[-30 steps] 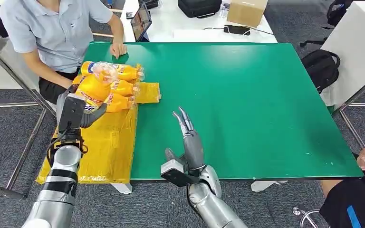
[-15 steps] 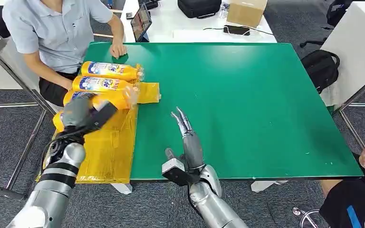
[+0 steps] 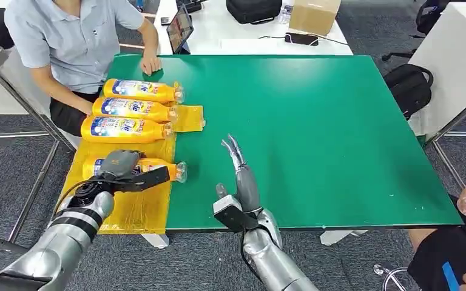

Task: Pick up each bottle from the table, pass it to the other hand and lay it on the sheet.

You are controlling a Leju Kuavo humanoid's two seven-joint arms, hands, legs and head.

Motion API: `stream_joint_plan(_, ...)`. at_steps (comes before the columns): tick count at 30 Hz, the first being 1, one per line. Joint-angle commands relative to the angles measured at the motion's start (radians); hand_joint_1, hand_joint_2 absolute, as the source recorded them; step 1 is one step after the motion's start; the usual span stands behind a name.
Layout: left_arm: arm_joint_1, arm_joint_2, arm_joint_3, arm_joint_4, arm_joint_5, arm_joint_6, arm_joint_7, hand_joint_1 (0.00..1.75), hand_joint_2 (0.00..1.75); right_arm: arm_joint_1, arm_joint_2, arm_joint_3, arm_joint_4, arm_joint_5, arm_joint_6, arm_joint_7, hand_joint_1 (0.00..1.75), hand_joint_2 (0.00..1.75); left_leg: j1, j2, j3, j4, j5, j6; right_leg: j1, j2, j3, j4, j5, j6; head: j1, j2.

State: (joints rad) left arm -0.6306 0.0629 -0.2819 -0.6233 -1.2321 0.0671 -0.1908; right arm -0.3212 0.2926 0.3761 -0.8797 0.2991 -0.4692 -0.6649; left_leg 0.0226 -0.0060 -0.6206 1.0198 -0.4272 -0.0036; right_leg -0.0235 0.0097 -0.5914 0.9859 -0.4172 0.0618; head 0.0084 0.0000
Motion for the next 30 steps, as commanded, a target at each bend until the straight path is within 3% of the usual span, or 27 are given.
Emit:
stream_joint_plan(1,-0.037,0.057,-0.037,0.129,0.071,-0.072,-0.077,1.59,1.75,-0.040,-0.014,0.036,0.027,-0.026,0.020,-0.033,0.00,0.00,0.000,0.004,0.004,-0.001,-0.001,0.001,0.001,0.002,0.003,-0.001,0.000,-0.003,0.000,0.000)
stream_joint_plan(2,-0.039,0.061,-0.031,0.124,0.095,-0.090,-0.102,1.34,1.75,-0.042,-0.013,0.042,0.029,-0.031,0.025,-0.033,0.00,0.00,0.000,0.004,0.004,-0.001,-0.001,0.001,0.001,0.003,0.003,0.000,0.000,-0.003,0.000,0.000)
stream_joint_plan(3,-0.040,0.064,-0.026,0.118,0.113,-0.103,-0.116,0.49,1.75,-0.044,-0.013,0.047,0.031,-0.035,0.029,-0.033,0.00,0.00,0.000,0.003,0.004,-0.001,-0.001,0.001,0.000,0.002,0.002,0.000,0.000,-0.002,0.000,0.000)
stream_joint_plan(4,-0.042,0.062,-0.022,0.114,0.123,-0.107,-0.122,0.10,1.75,-0.044,-0.012,0.049,0.032,-0.038,0.030,-0.033,0.00,0.00,0.000,0.004,0.005,-0.001,-0.001,0.001,0.000,0.003,0.003,0.000,0.000,-0.002,0.000,0.000)
stream_joint_plan(5,-0.042,0.058,-0.018,0.106,0.138,-0.108,-0.125,0.00,1.75,-0.045,-0.012,0.052,0.035,-0.042,0.034,-0.033,0.00,0.00,0.000,0.003,0.005,-0.001,-0.001,0.001,0.000,0.002,0.003,0.001,0.000,-0.002,0.000,0.000)
stream_joint_plan(9,-0.039,0.048,0.032,0.102,0.238,-0.159,-0.154,0.00,1.75,-0.049,-0.011,0.066,0.053,-0.053,0.042,-0.033,0.00,0.00,0.000,0.002,0.005,-0.001,0.000,0.001,0.001,0.001,0.003,0.001,0.000,-0.003,0.000,0.000)
stream_joint_plan(15,0.003,0.022,0.206,0.041,0.557,-0.310,-0.217,0.00,1.75,-0.061,-0.014,0.104,0.070,-0.085,0.033,-0.033,0.00,0.00,0.000,0.003,0.005,-0.001,0.000,0.000,0.000,0.002,0.003,0.001,0.000,-0.002,0.000,0.000)
stream_joint_plan(19,0.034,0.018,0.231,-0.030,0.640,-0.349,-0.227,0.00,1.75,-0.063,-0.017,0.117,0.072,-0.093,0.024,-0.033,0.00,0.00,0.000,0.003,0.006,-0.001,0.000,0.001,0.000,0.001,0.004,0.000,0.000,-0.003,0.000,0.000)
stream_joint_plan(22,0.106,0.004,0.244,-0.215,0.759,-0.351,-0.235,0.00,1.75,-0.060,-0.025,0.125,0.069,-0.105,0.010,-0.033,0.00,0.00,0.000,0.002,0.005,-0.001,0.000,0.001,0.000,0.000,0.004,0.000,0.000,-0.003,0.000,0.000)
stream_joint_plan(25,0.106,0.004,0.244,-0.215,0.759,-0.351,-0.235,0.00,1.75,-0.060,-0.025,0.125,0.069,-0.105,0.010,-0.033,0.00,0.00,0.000,0.002,0.007,-0.001,-0.001,0.002,0.002,0.000,0.006,0.000,-0.001,-0.005,0.000,0.000)
stream_joint_plan(30,0.219,-0.022,0.229,-0.482,0.888,-0.329,-0.234,0.00,1.75,-0.047,-0.033,0.123,0.045,-0.111,0.010,-0.033,0.00,0.00,0.000,0.001,0.003,0.000,-0.001,0.001,0.001,-0.001,0.002,0.001,-0.001,-0.003,0.000,0.000)
